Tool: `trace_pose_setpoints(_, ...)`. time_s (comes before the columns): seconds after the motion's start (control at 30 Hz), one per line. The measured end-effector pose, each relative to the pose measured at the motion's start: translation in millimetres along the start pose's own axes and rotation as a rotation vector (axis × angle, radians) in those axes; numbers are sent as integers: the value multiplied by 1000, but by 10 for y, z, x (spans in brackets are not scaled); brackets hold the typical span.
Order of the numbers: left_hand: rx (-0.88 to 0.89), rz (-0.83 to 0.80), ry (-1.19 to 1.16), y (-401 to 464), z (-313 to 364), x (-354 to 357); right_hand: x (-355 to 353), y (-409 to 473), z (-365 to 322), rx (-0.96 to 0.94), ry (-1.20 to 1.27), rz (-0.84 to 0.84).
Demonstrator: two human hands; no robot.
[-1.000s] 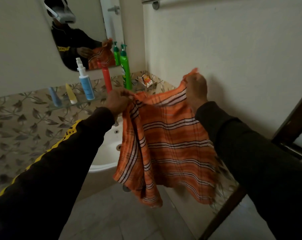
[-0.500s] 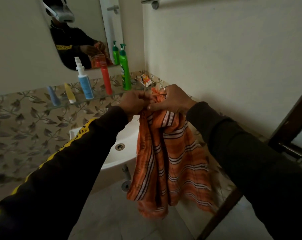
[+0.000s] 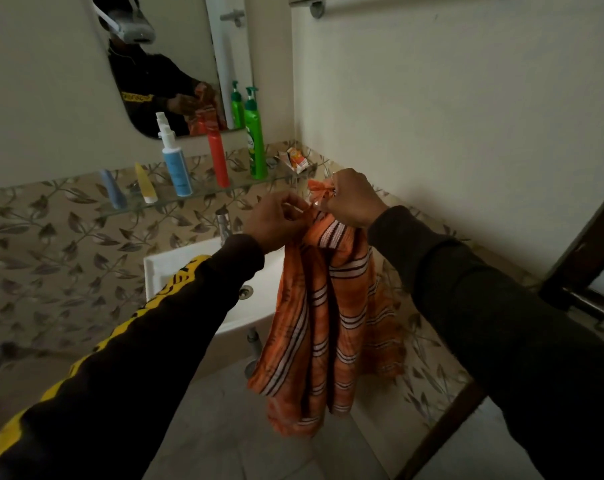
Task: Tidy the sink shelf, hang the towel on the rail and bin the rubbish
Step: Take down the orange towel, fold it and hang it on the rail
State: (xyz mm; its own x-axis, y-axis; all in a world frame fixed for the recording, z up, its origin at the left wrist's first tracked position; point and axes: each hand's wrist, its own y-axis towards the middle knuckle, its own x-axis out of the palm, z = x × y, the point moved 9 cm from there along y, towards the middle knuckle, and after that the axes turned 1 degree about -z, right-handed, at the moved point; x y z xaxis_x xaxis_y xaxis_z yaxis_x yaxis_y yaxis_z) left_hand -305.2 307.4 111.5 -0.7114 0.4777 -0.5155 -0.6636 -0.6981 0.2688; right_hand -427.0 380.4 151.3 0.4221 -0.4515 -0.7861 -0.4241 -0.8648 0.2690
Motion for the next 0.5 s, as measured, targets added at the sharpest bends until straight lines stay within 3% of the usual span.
trace_pose_setpoints(0.17,-9,38,173,-68,-205,15,-117,11,3,5,65,87)
trace_pose_setpoints(0.5,-100,198,110,-210,-646,-142,-568,43,119,59,248,299)
